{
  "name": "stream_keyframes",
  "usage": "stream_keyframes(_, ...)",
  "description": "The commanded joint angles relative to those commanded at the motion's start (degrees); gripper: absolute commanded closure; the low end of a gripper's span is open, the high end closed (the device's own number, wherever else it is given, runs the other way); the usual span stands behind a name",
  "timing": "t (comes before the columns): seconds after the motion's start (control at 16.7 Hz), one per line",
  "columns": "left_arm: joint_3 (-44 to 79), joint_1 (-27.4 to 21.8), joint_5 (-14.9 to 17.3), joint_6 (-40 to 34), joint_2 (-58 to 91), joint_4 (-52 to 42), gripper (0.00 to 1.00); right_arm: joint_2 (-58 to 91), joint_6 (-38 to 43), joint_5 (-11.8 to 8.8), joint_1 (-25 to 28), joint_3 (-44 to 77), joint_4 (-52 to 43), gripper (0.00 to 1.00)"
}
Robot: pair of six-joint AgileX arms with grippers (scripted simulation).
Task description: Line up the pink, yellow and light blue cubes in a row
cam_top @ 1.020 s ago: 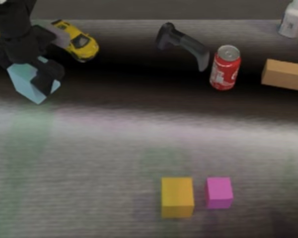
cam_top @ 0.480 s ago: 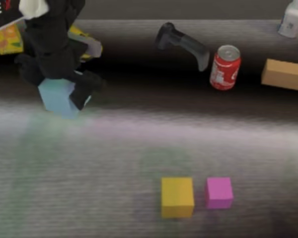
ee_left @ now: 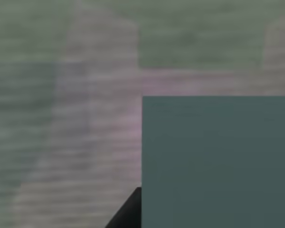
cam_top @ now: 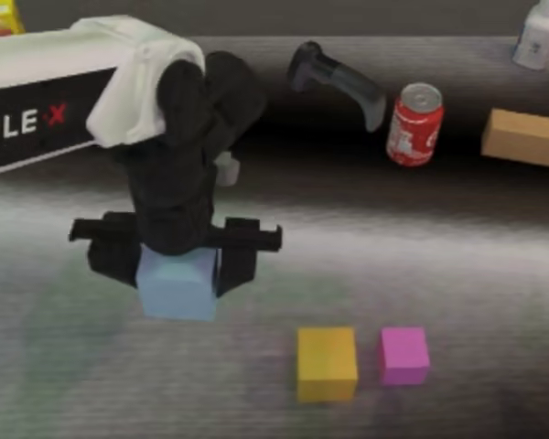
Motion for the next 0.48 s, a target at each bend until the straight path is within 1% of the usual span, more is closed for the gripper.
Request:
stream_keyframes(0.12, -4.6, -3.3, -0.1, -6.4, -3.9, 1.4, 1.00, 0.0, 0.0, 0.0, 0.0, 0.0, 0.0, 0.00)
stream_keyframes(0.24, -7.8, -5.6, -0.3, -10.4, -6.8, 2.5, 1.00, 0.0, 0.0, 0.0, 0.0, 0.0, 0.0, 0.00)
stream_keyframes(0.36, -9.0, -6.5, -0.3, -11.9, -8.0, 3.0, 1.00, 0.0, 0.0, 0.0, 0.0, 0.0, 0.0, 0.00)
stream_keyframes(0.48, -9.0, -6.5, -0.3, -11.9, -8.0, 3.0, 1.00, 0.0, 0.0, 0.0, 0.0, 0.0, 0.0, 0.00)
